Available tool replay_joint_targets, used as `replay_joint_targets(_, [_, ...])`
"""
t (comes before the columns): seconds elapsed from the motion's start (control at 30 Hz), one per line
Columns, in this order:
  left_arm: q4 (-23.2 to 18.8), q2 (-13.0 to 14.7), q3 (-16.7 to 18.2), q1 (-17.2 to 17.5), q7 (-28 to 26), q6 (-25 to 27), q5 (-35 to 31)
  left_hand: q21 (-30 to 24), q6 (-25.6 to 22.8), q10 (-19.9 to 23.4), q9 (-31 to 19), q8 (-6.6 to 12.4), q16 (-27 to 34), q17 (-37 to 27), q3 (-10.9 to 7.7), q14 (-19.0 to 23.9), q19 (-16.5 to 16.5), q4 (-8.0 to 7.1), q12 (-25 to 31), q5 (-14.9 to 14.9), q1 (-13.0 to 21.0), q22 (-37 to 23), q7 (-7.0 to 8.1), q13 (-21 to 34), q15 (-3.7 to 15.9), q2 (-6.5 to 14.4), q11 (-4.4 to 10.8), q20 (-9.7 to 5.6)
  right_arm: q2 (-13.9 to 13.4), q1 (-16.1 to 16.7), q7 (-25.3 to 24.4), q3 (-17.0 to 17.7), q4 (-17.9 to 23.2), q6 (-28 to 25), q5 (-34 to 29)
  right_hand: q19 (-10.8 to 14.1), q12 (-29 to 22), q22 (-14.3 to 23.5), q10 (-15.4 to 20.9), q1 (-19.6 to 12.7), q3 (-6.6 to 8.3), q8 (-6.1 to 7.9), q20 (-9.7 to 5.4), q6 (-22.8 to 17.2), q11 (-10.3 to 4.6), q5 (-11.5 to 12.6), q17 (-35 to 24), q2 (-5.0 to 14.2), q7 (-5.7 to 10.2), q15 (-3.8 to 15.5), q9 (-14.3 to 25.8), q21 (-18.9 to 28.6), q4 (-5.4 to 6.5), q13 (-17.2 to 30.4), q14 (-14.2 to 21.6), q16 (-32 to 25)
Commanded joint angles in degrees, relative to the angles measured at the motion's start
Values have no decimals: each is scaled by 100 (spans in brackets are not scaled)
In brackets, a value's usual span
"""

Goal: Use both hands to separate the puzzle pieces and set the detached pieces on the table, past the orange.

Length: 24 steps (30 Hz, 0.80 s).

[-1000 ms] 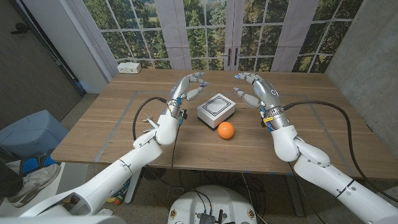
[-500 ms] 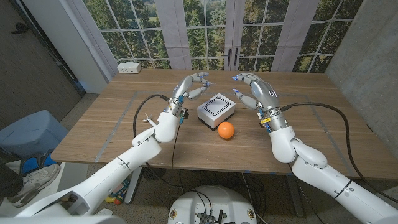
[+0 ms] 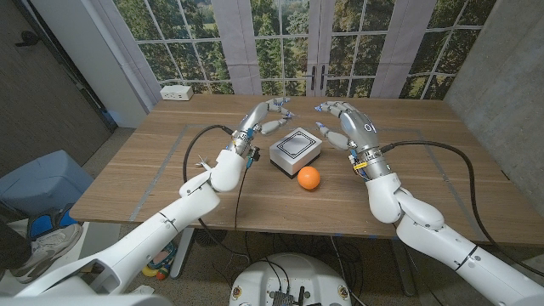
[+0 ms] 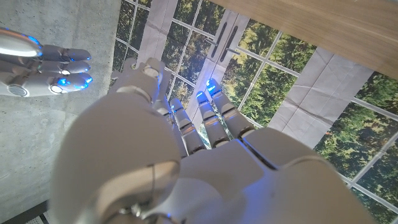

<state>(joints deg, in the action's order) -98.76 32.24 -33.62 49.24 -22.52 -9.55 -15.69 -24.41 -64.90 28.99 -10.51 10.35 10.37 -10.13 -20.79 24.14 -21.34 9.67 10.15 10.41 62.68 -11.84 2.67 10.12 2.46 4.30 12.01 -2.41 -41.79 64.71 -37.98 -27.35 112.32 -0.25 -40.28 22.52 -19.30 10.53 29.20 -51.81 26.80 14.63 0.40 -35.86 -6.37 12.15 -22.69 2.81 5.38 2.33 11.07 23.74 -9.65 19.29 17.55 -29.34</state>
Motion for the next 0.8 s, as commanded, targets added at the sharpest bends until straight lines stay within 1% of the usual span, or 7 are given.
replay_joint_targets(0.03, [-80, 53, -67, -72, 305, 93, 32, 16, -36, -70, -29, 40, -18, -17, 27, -68, 54, 0, -9, 17, -4, -12, 14, 7, 932, -34, 2, -15, 63, -180, -59, -209, -117, -99, -175, 68, -65, 31, 92, -61, -77, 25, -1, -67, -4, -20, -73, 22, 8, 815, 20, 38, 11, 60, 109, -94])
replay_joint_targets(0.3, [-41, 48, -92, -109, 387, 22, 78, 10, -55, -106, -31, 45, -9, -12, 46, -85, 57, 2, -3, 19, -5, -11, 13, 5, 927, -30, 1, -12, 95, -286, -102, -312, -196, -63, -190, 95, -114, 36, 150, -68, -163, 30, 9, -144, -12, -39, -166, 34, 12, 844, 23, 55, 27, 126, 154, -193])
replay_joint_targets(0.37, [-40, 44, -93, -115, 402, 15, 87, 8, -58, -110, -32, 46, -5, -11, 52, -84, 57, 3, 0, 19, -5, -11, 10, 5, 928, -31, 0, -11, 105, -308, -127, -330, -222, -39, -182, 100, -128, 38, 170, -75, -183, 25, 5, -145, -33, -43, -191, 37, 10, 847, 25, 59, 26, 143, 154, -213])
replay_joint_targets(0.63, [3, 12, -92, -139, 502, -72, 227, 4, -63, -113, -34, 45, 6, -8, 67, -81, 59, 3, 12, 21, -6, -10, 4, 4, 926, -29, 0, -6, 124, -390, -116, -410, -275, -20, -197, 127, -202, 44, 279, -111, -261, 47, 1, -262, -37, -52, -309, 64, 13, 878, 30, 79, 27, 220, 291, -370])
replay_joint_targets(0.7, [12, 3, -88, -139, 525, -95, 272, 1, -65, -111, -34, 45, 10, -7, 71, -79, 57, 3, 15, 21, -7, -10, 5, 4, 925, -27, 0, -8, 129, -403, -117, -423, -286, -26, -204, 139, -248, 48, 354, -137, -294, 51, -6, -305, -34, -53, -376, 81, 13, 887, 32, 91, 23, 259, 343, -447])
replay_joint_targets(0.77, [24, -5, -85, -148, 554, -108, 313, 0, -65, -110, -34, 45, 12, -7, 75, -78, 57, 3, 18, 22, -7, -10, 10, 4, 924, -26, 1, -5, 148, -432, -128, -441, -316, -2, -187, 144, -251, 49, 343, -148, -316, 53, -9, -325, -60, -55, -411, 82, 11, 900, 33, 96, 20, 280, 330, -471])
replay_joint_targets(0.8, [25, -5, -84, -148, 556, -110, 314, 0, -61, -110, -35, 42, 14, -6, 77, -78, 58, 3, 20, 22, -7, -10, 14, 4, 925, -26, 1, -5, 147, -434, -131, -443, -317, -1, -186, 151, -262, 51, 357, -157, -328, 50, -12, -328, -50, -56, -435, 84, 7, 911, 33, 102, 19, 293, 344, -497])
